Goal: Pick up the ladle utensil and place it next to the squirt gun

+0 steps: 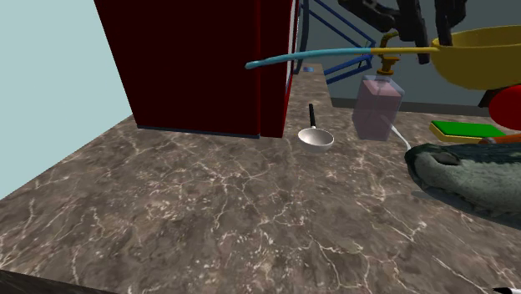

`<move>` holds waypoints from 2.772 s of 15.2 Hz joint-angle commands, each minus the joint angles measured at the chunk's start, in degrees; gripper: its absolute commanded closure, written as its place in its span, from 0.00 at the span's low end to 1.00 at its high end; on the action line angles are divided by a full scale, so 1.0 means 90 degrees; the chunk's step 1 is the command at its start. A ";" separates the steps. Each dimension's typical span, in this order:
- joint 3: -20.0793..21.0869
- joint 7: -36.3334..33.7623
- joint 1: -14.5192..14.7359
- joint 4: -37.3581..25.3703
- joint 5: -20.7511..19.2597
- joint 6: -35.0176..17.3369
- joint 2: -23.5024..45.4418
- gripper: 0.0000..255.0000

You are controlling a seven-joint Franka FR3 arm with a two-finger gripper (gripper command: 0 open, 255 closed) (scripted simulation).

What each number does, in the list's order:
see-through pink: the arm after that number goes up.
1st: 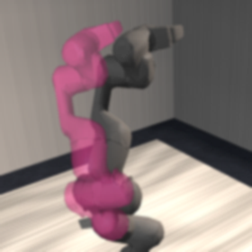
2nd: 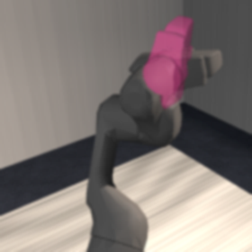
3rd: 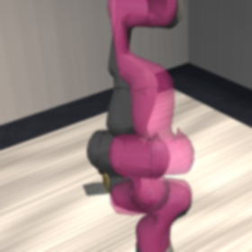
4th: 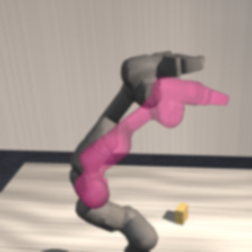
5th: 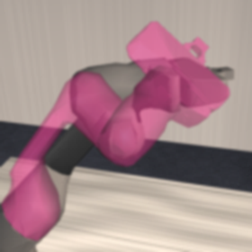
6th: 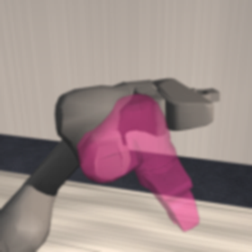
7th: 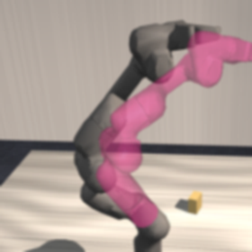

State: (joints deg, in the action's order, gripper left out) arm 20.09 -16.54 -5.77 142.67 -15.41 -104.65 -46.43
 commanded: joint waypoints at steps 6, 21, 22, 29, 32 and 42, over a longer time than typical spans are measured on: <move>-0.0970 0.0836 -0.0491 0.0123 -0.0648 -0.0792 0.0292 1.00; -0.2797 0.2477 -0.1388 -0.1040 -0.1490 -0.2411 0.2257 1.00; -0.2906 0.2593 -0.1422 -0.1177 -0.1493 -0.2498 0.2428 1.00; -0.3620 0.3508 -0.1596 -0.2325 -0.1228 -0.2997 0.3712 1.00; -0.3890 0.3966 -0.1663 -0.2921 -0.0948 -0.3141 0.4312 1.00; -0.4319 0.5295 -0.2095 -0.4755 0.0201 -0.3357 0.6114 1.00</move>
State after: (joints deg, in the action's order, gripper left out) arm -18.71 30.85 -24.42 99.75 -13.82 -134.28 8.22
